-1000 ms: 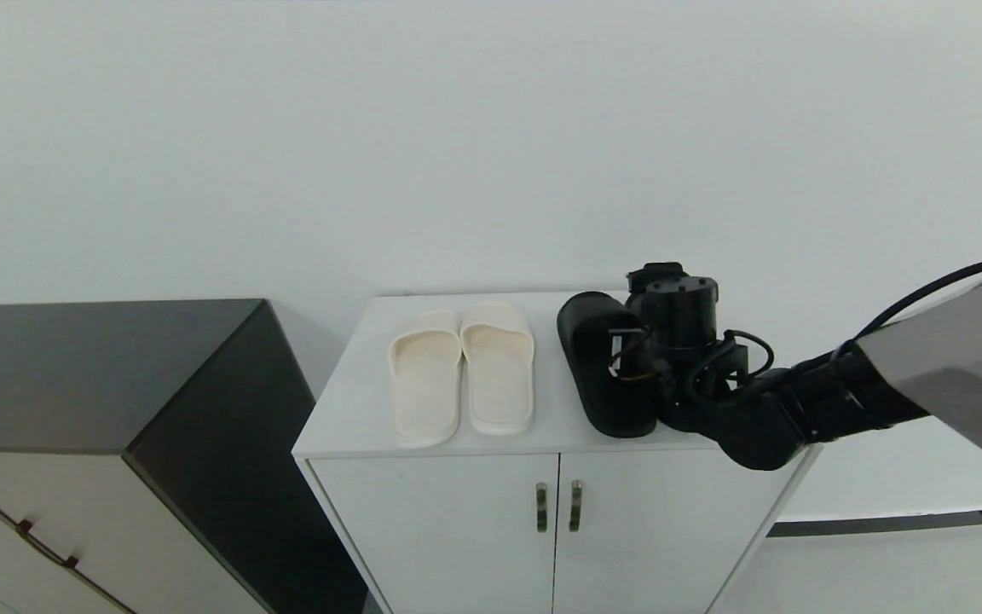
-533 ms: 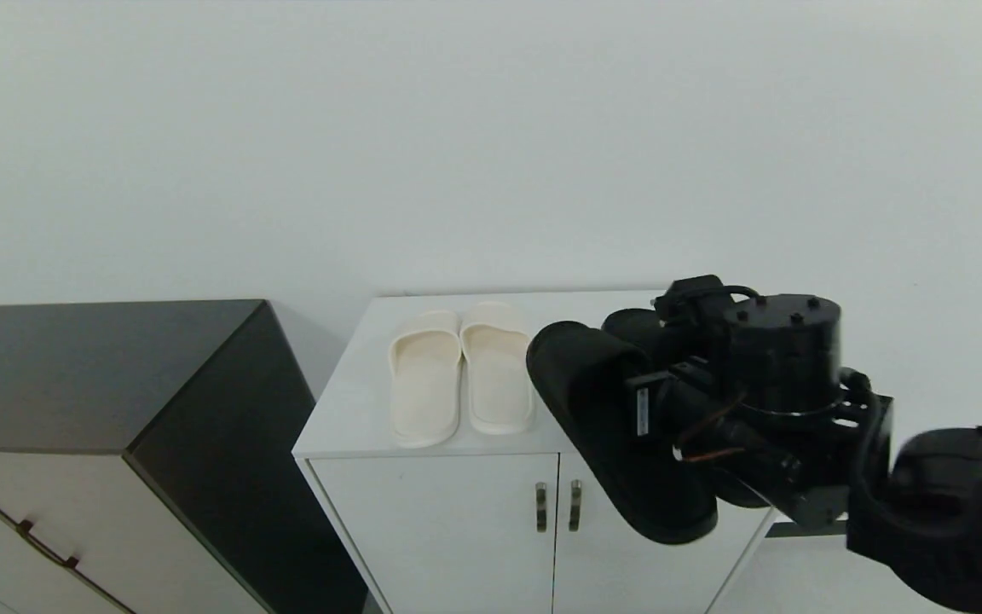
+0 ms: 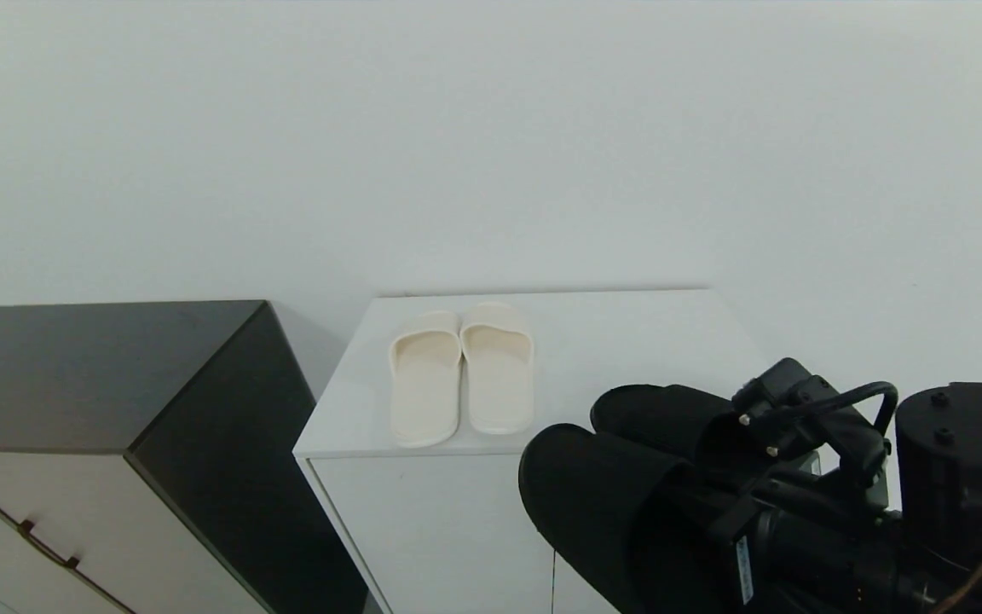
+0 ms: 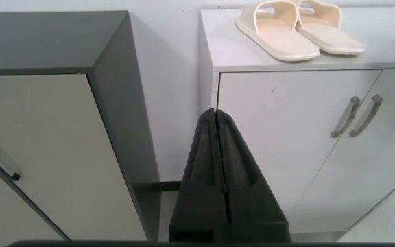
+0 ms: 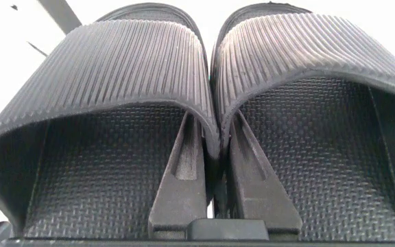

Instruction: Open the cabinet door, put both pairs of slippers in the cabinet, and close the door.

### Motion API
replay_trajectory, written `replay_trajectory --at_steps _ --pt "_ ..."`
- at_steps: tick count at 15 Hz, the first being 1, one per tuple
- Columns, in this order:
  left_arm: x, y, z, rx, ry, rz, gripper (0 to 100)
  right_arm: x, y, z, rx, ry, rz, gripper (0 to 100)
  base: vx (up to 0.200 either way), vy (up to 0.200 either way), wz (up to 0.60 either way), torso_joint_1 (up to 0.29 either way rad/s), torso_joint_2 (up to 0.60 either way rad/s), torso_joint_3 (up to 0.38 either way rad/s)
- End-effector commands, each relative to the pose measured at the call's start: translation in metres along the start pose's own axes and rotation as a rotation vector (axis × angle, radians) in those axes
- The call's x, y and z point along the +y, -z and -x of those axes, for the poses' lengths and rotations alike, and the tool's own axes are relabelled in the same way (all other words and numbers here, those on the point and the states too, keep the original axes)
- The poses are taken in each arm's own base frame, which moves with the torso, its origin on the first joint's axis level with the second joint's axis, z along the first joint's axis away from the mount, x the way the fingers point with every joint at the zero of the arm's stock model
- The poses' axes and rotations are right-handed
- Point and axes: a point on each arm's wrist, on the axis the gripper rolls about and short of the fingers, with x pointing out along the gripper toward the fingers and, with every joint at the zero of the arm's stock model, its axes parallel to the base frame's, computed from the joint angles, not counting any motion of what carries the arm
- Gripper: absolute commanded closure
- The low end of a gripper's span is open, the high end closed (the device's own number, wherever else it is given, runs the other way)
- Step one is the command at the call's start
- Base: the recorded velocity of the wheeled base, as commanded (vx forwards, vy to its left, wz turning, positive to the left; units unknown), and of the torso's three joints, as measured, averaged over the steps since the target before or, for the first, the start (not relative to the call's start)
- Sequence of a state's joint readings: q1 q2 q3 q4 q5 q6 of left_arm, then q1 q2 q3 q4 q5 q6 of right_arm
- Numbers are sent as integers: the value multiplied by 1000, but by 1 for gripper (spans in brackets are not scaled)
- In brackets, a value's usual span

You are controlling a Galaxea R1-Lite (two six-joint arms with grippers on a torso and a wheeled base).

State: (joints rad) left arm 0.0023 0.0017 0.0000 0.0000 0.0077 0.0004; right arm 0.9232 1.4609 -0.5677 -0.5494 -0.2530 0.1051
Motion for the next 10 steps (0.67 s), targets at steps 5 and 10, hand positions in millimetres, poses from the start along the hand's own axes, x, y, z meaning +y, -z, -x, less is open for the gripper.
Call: replay_trajectory --at_steps 5,10 --pt "0 0 0 0 -1 0 100 -1 -1 7 -14 -28 -7 100 -160 0 0 7 3 -1" --pt "0 0 0 0 -1 0 100 -2 2 12 -10 -72 -10 100 -80 0 0 -8 -2 5"
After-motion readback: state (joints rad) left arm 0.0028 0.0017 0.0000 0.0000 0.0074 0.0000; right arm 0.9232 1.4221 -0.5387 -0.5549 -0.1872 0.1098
